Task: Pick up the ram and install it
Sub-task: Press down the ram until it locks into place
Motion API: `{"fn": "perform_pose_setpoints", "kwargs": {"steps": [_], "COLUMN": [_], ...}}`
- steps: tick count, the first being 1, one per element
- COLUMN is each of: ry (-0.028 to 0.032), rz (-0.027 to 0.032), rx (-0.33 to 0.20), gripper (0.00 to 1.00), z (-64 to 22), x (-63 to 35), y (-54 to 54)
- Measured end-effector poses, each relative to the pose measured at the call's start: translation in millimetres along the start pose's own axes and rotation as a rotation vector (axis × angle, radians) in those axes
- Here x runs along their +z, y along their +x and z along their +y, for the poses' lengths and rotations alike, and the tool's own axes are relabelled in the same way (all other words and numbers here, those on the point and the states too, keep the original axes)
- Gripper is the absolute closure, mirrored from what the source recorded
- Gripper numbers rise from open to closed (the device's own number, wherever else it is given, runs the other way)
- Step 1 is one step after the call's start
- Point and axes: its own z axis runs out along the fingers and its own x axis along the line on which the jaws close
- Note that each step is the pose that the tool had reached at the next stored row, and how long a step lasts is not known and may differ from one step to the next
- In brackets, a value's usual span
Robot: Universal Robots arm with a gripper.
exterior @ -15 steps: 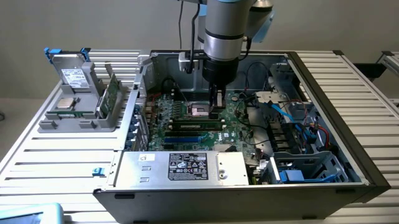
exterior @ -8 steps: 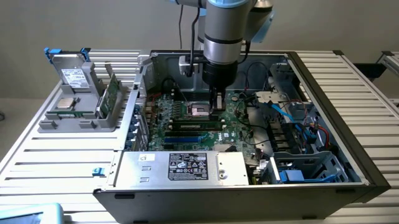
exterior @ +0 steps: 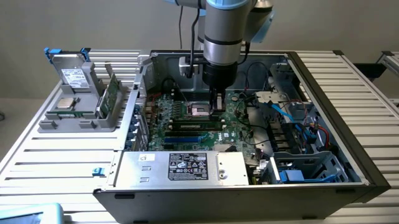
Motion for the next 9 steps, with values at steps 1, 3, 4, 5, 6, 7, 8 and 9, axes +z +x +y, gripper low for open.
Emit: {"fn": "perform_pose_setpoints", "kwargs": {"steps": [1, 3, 4, 5, 6, 7, 8, 9], "ry": [0.0, -0.0001, -0.0001, -0.0002, -0.0002, -0.0002, -0.0002, -0.0002], "rz": [0.0003, 0.0008, 0.001, 0.0013, 0.0012, 0.0011, 0.0009, 0.0009], "rx": [0.0, 0.0, 0.0, 0.001, 0.001, 0.002, 0.002, 0.003], "gripper": [0.89, 0.89, 0.89, 0.89, 0.89, 0.89, 0.89, 0.89], "z": [0.0, 0.0, 0.0, 0.0, 0.0, 0.0, 0.0, 0.0], "x": [0.4, 1.1, 1.4, 1.5, 1.8, 2.1, 2.8, 3.4], "y": [0.0, 0.0, -0.1, 0.0, 0.0, 0.0, -0.1, -0.2]}}
